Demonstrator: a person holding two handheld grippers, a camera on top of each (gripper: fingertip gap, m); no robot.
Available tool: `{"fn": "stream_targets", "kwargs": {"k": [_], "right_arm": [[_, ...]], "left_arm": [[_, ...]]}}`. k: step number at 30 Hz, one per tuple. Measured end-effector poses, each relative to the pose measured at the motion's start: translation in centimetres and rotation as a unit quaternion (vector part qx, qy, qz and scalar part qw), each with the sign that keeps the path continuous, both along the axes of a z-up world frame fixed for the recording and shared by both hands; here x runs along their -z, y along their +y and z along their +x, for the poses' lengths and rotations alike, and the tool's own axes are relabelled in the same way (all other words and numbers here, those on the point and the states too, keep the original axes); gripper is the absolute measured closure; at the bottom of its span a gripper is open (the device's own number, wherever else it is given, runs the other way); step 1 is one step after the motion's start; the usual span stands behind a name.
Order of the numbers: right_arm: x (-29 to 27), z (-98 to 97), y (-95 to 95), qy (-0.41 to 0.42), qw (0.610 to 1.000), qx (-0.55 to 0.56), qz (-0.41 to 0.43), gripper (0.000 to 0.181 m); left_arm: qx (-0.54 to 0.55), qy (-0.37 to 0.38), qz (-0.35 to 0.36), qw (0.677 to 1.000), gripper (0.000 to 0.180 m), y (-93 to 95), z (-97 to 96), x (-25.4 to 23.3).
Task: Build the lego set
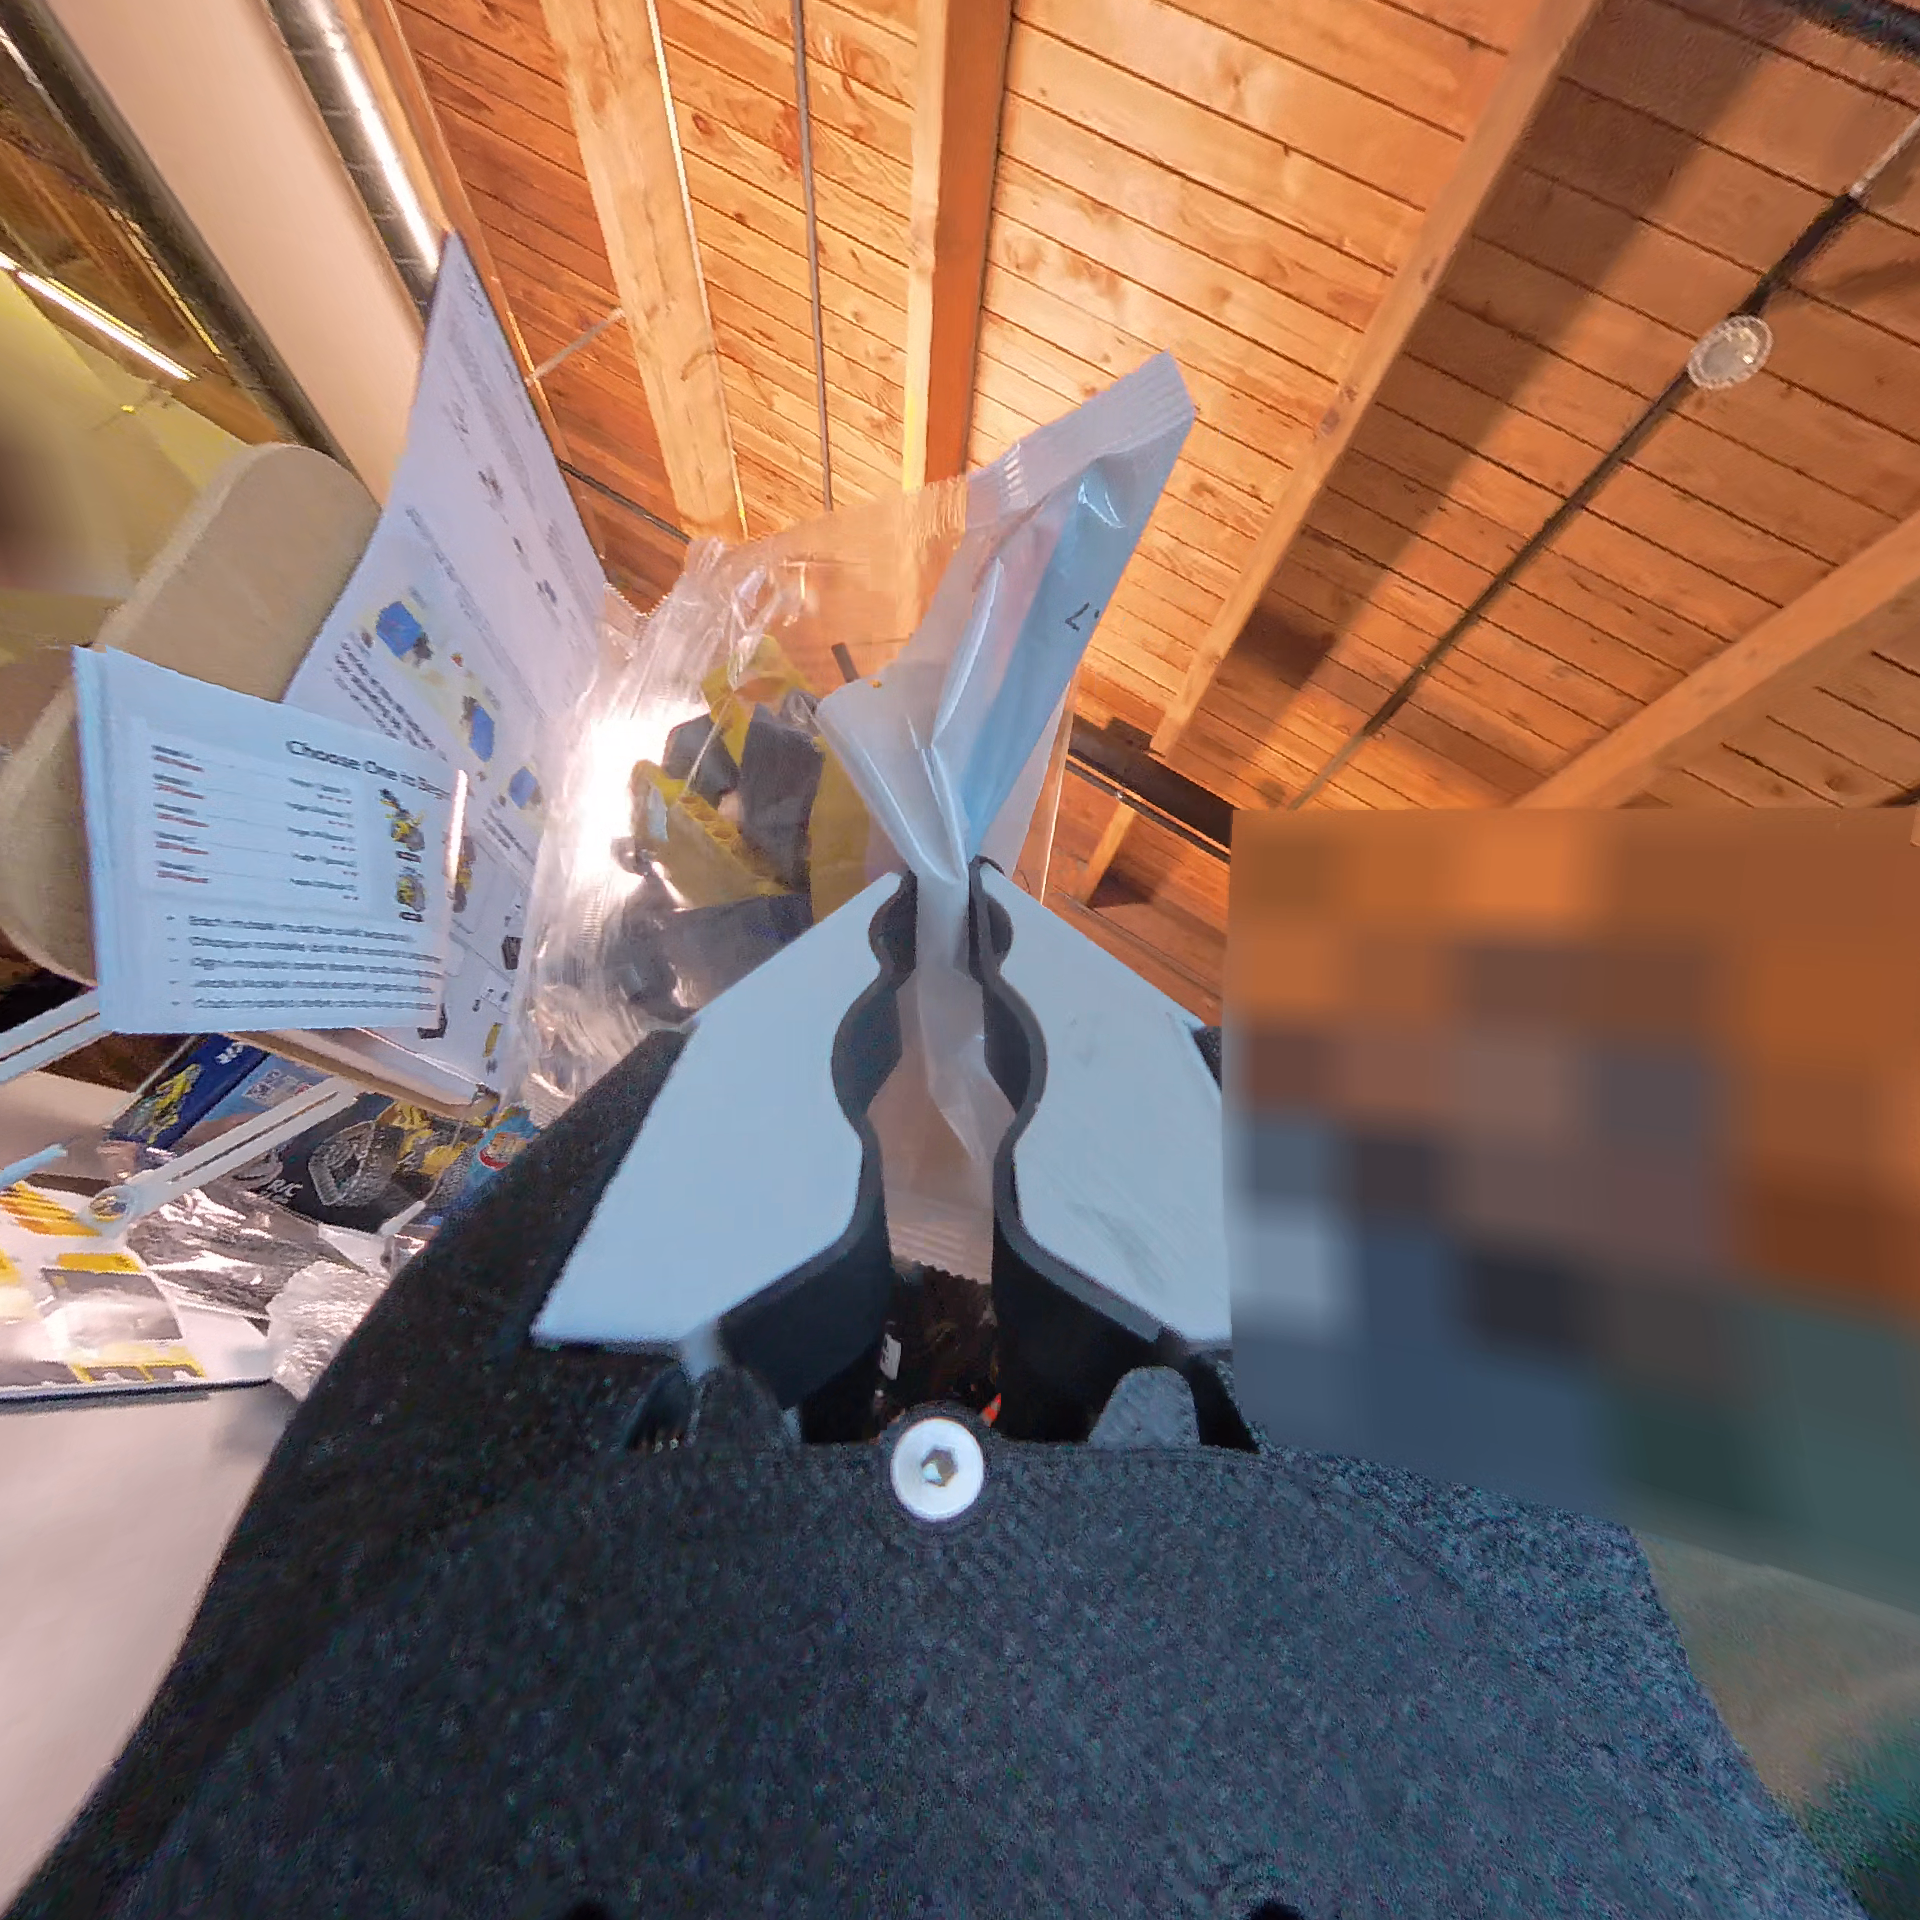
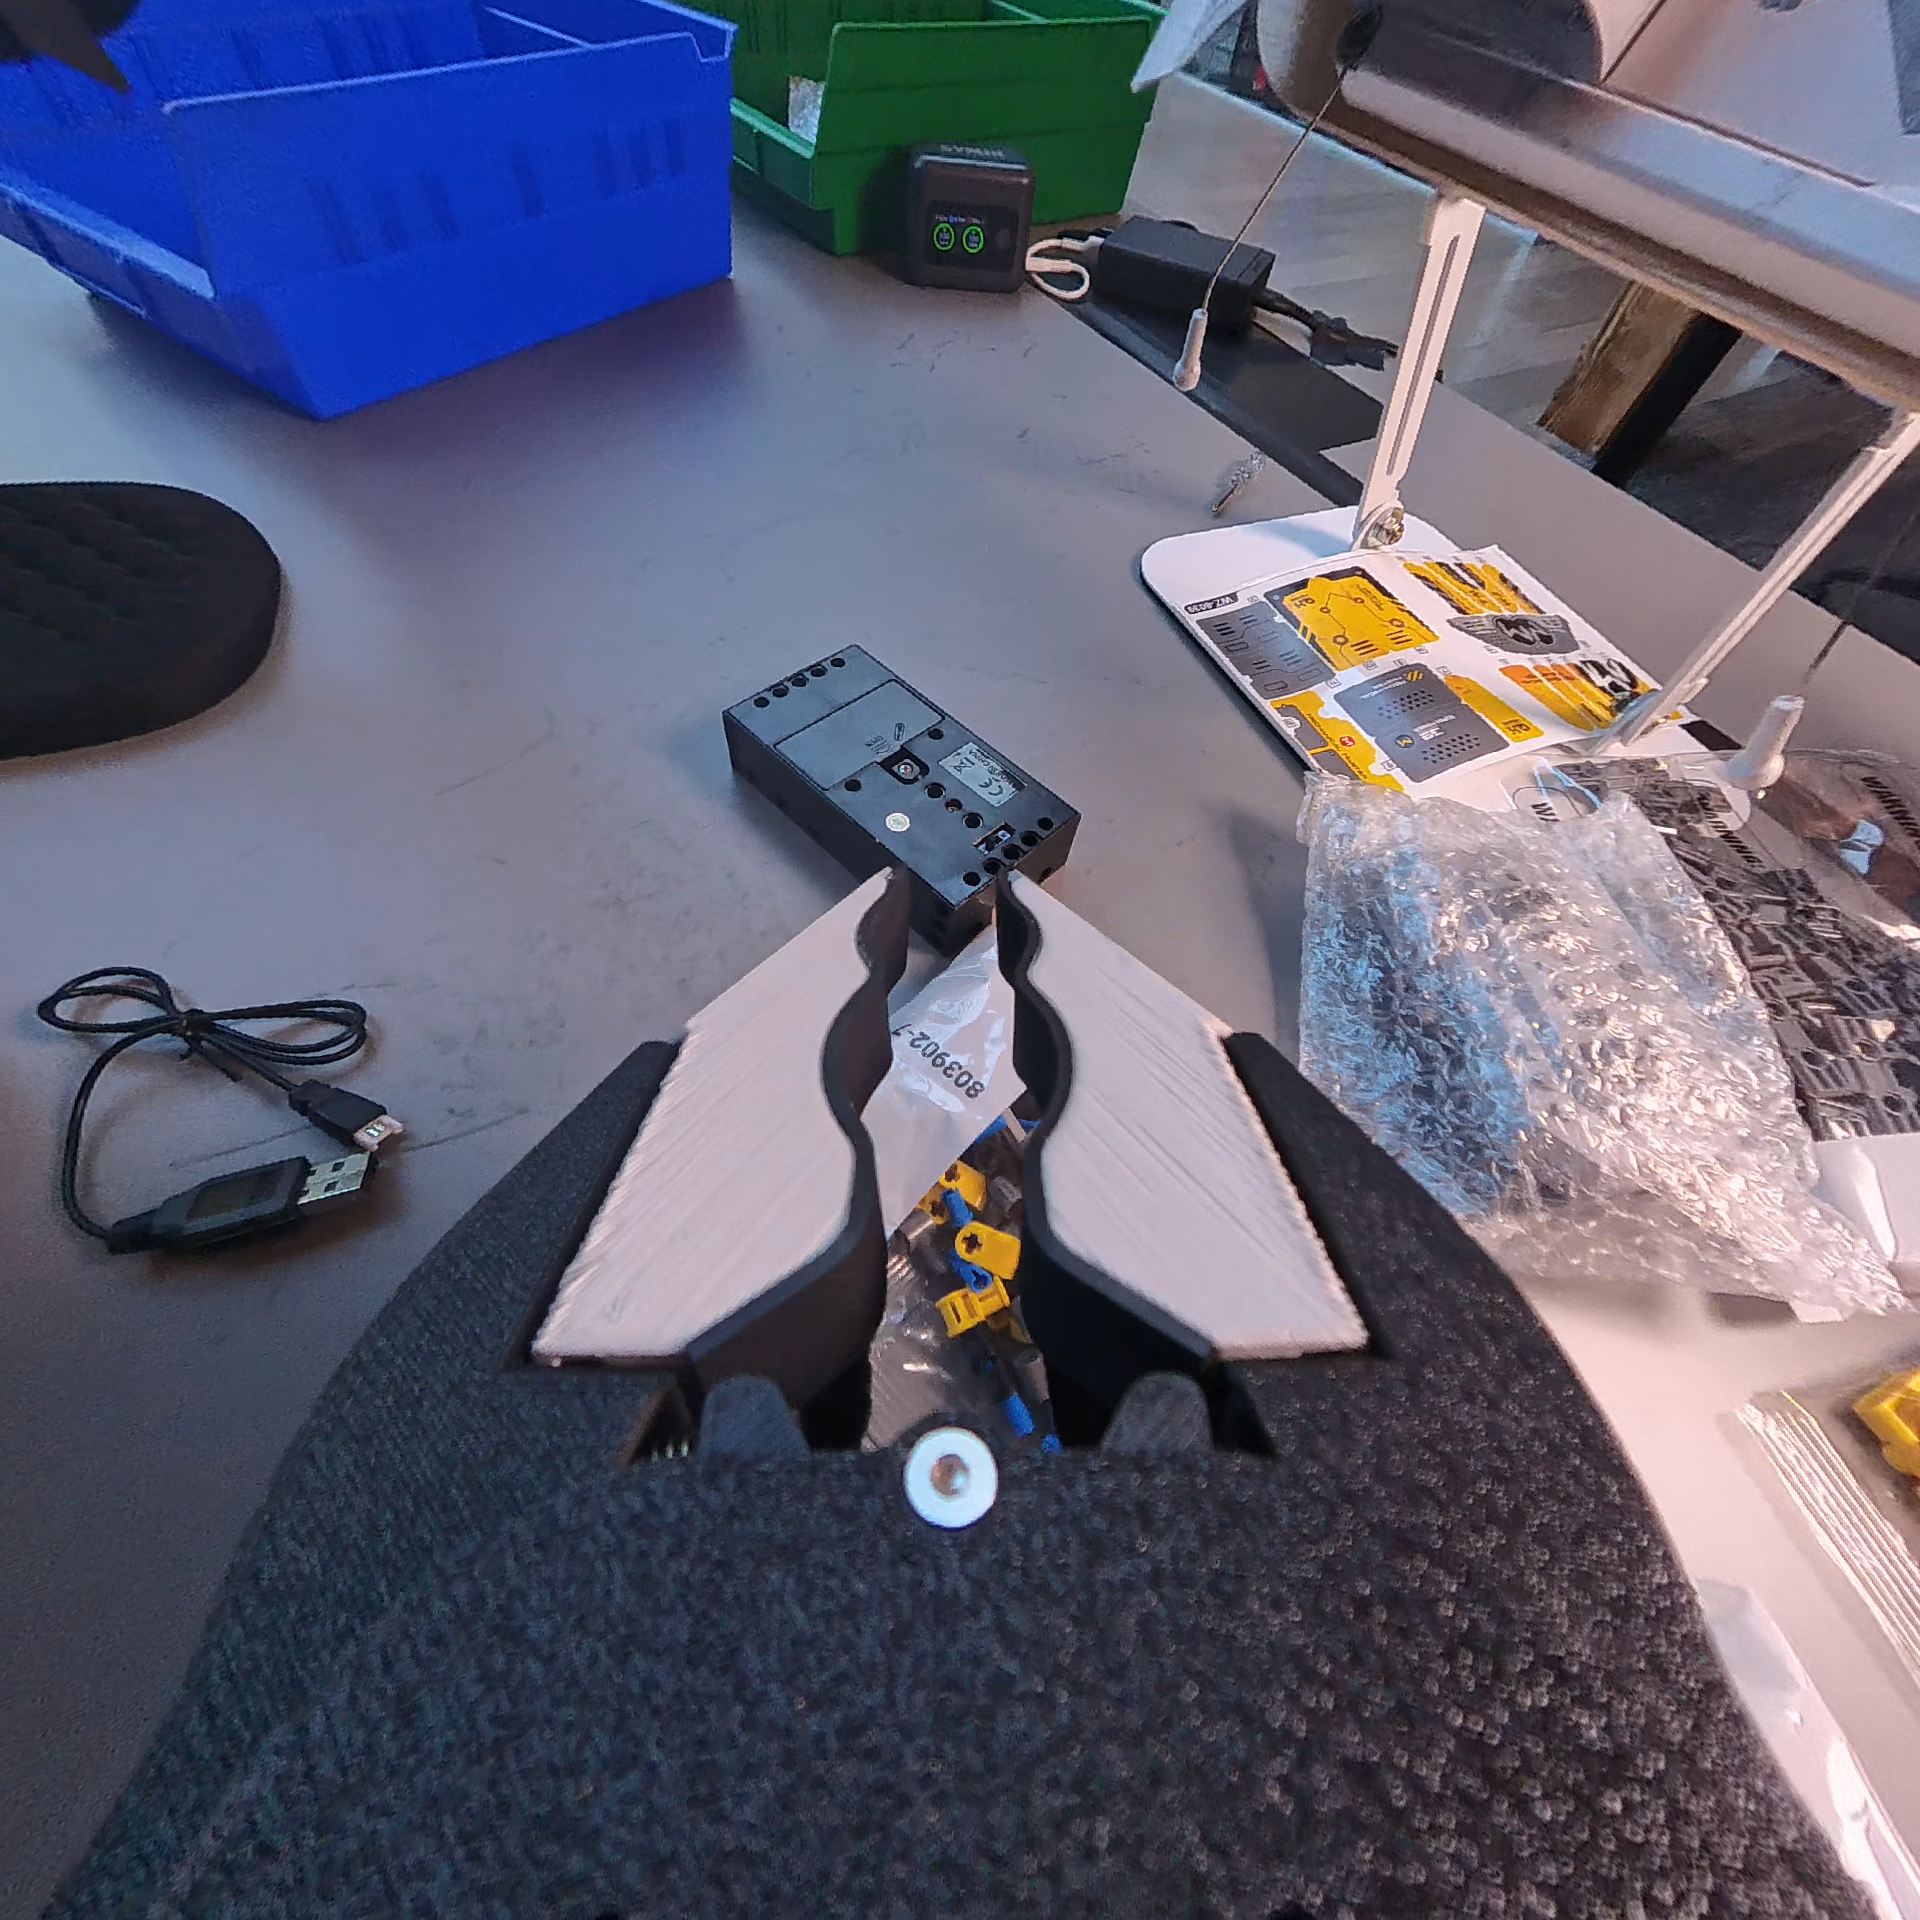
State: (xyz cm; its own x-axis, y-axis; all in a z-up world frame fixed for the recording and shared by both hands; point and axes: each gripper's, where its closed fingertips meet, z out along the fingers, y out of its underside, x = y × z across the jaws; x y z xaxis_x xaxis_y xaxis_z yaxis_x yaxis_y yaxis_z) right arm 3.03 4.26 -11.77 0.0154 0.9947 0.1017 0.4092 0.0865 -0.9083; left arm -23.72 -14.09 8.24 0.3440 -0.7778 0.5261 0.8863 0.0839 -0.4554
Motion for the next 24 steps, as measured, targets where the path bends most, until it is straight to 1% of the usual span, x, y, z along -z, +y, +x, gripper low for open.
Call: {"fn": "stream_targets", "kwargs": {"k": [1,7,11,14,17,20,24], "right_arm": [[0.1,0.0,0.0,-0.001,1.000,0.000,0.000,0.166],[0.5,-0.1,0.1,-0.006,1.000,0.001,-0.001,0.166],[0.7,0.0,0.2,-0.008,1.000,0.003,0.000,0.166],[0.8,0.0,0.4,-0.010,1.000,0.004,0.002,0.166],[0.9,0.1,0.5,-0.013,1.000,0.006,0.004,0.166],[0.9,0.1,0.7,-0.015,1.000,0.008,0.006,0.166],[1.2,0.1,0.8,-0.019,1.000,0.011,0.009,0.166]], "left_arm": [[-0.009,-0.009,-0.008,1.000,0.172,0.2,-0.5,0.1],[-0.064,-0.032,-0.055,0.996,0.172,1.0,-3.3,0.1],[-0.103,-0.022,-0.096,0.990,0.172,1.6,-5.2,0.1],[-0.130,0.018,-0.132,0.982,0.172,2.3,-6.5,-0.1],[-0.165,0.079,-0.176,0.967,0.172,3.2,-8.0,-0.4],[-0.212,0.148,-0.226,0.939,0.172,4.3,-10.8,-0.4],[-0.278,0.217,-0.281,0.893,0.172,5.5,-15.6,0.2]]}}
